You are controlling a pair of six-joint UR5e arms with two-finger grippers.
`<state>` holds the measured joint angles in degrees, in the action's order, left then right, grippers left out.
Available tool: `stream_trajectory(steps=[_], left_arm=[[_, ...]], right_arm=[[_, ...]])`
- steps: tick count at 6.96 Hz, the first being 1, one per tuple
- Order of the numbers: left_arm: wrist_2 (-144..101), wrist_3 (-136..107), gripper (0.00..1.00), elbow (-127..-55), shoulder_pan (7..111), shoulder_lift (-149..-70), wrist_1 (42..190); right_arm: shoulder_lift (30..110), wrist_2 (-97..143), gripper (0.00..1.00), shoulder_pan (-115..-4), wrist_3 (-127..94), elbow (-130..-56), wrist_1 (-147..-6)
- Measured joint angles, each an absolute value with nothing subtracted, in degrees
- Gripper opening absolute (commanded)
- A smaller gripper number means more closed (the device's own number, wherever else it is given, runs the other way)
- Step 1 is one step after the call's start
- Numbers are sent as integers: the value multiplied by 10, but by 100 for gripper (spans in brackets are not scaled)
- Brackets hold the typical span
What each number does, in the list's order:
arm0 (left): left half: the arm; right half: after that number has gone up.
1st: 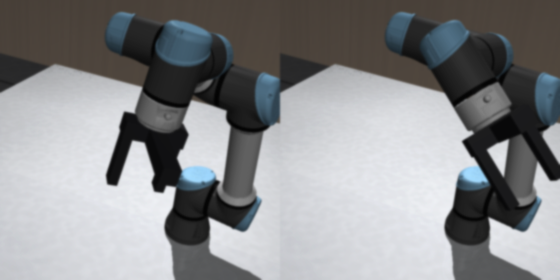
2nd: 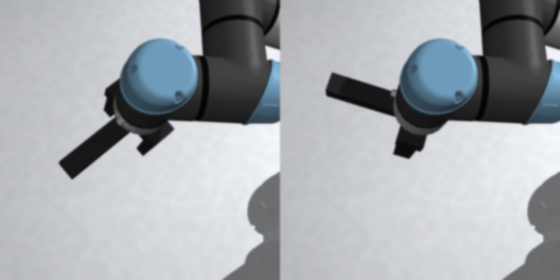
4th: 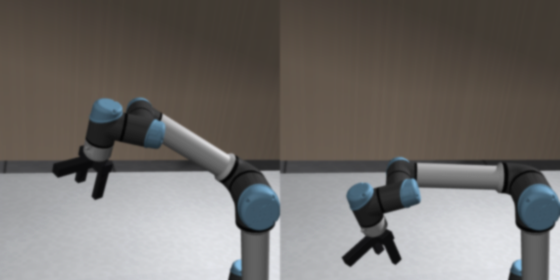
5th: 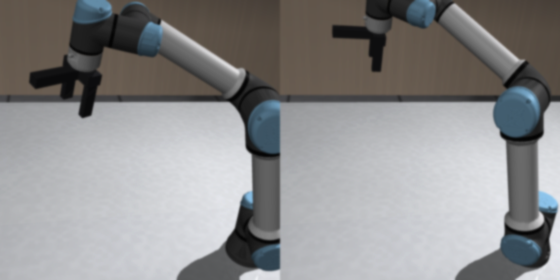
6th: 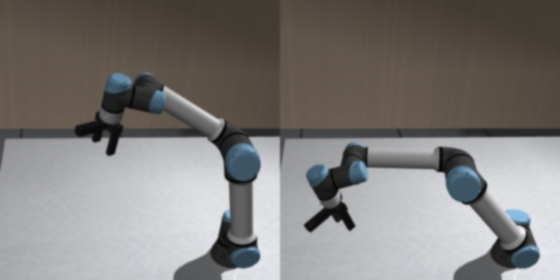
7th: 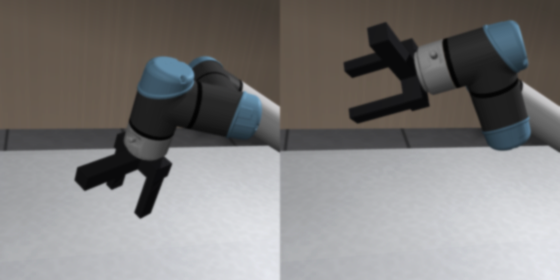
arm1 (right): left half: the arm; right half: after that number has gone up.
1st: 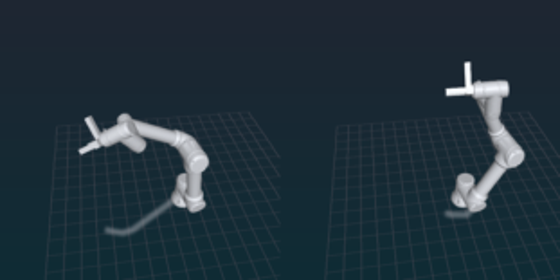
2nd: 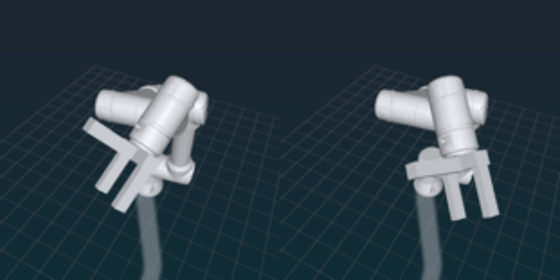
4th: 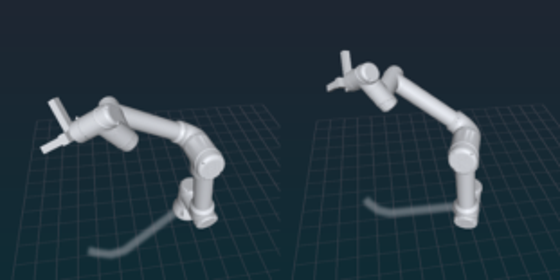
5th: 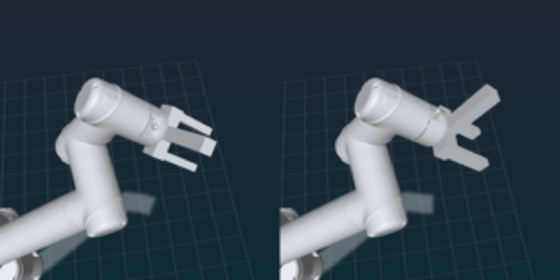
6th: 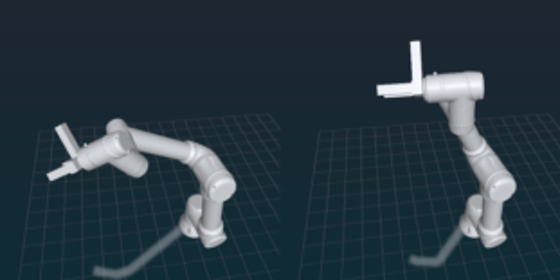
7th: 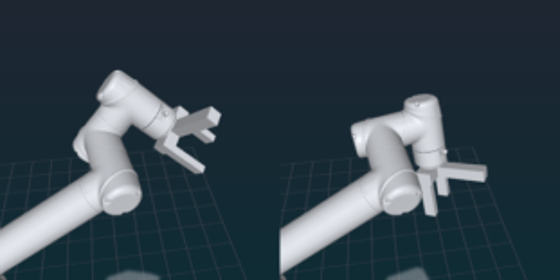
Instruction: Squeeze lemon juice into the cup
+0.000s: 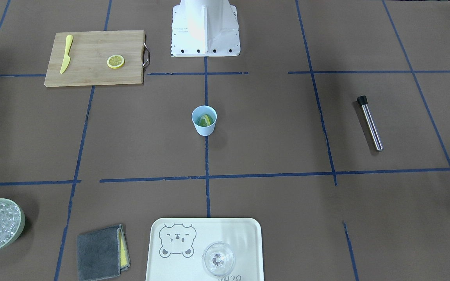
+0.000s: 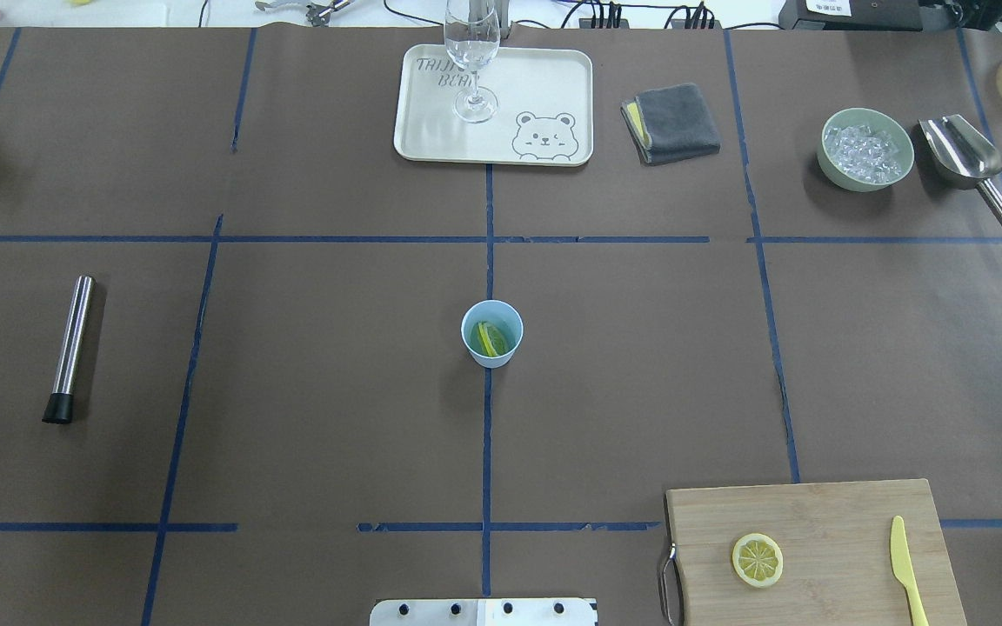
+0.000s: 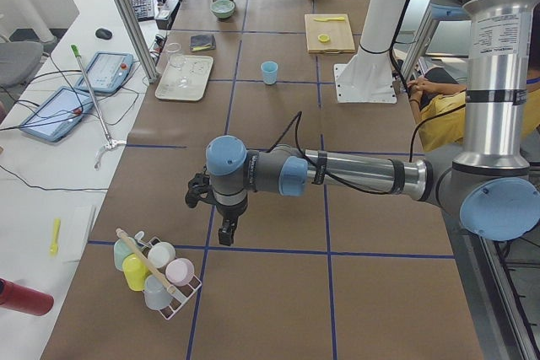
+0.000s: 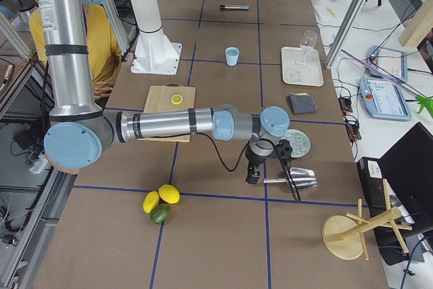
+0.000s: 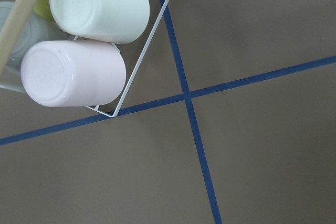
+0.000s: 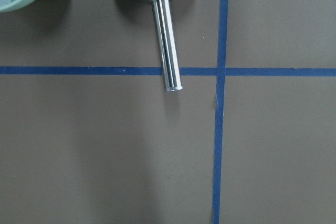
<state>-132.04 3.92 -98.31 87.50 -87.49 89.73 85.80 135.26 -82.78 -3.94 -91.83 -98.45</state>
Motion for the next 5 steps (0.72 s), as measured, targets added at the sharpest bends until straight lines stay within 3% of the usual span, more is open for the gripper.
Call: stream_trajectory(steps=[5], left_arm=[[-1323, 39, 100, -986, 874, -874, 880]], right_arm=[[881, 1362, 100, -829, -37, -941, -983]])
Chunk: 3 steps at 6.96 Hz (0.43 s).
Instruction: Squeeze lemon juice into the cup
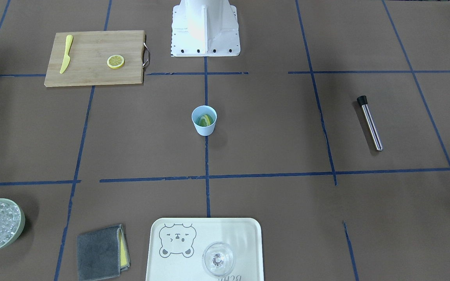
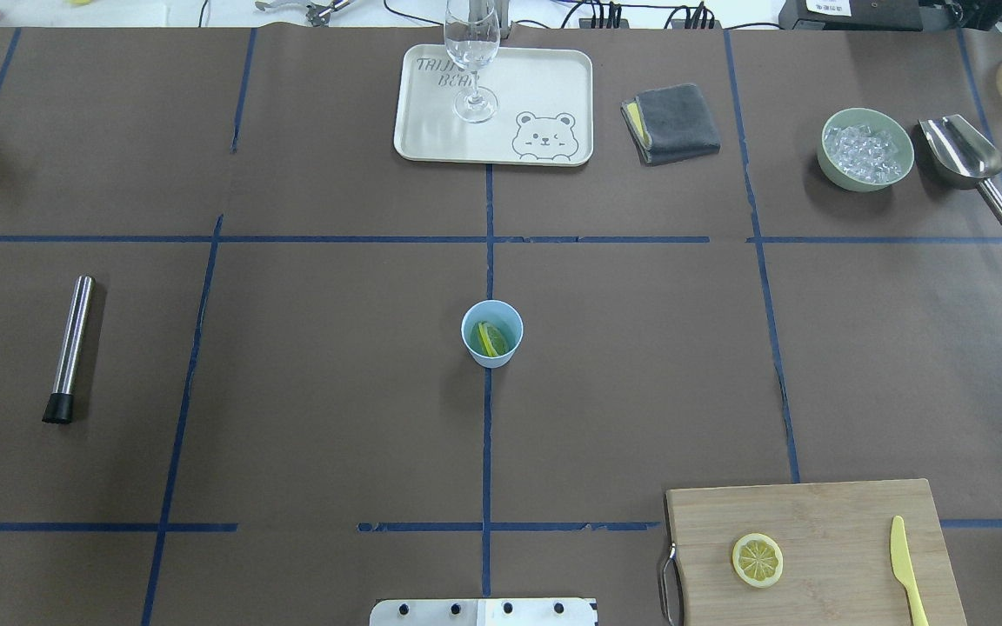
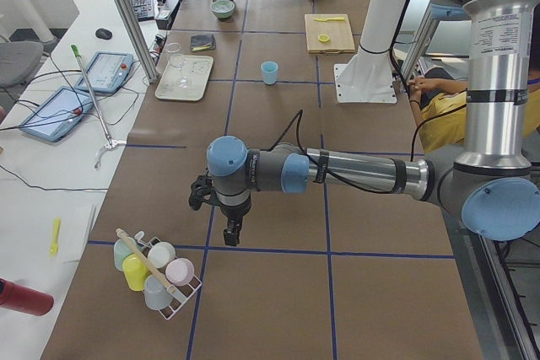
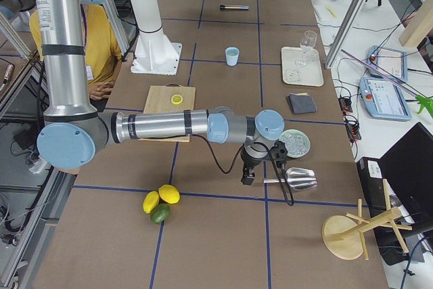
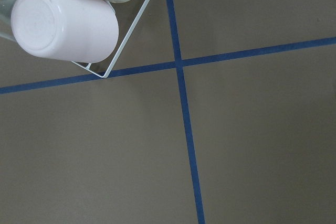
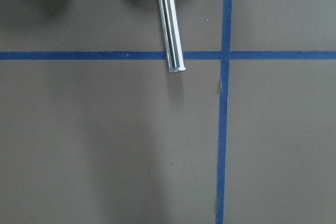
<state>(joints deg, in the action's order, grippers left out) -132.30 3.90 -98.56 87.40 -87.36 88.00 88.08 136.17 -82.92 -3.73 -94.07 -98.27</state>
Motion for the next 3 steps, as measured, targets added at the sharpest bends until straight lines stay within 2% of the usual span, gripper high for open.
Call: stream_trajectory(steps=[3], left_arm=[[-1323, 39, 100, -974, 874, -901, 885]], right_arm=[[881, 1361, 100, -829, -42, -947, -983]])
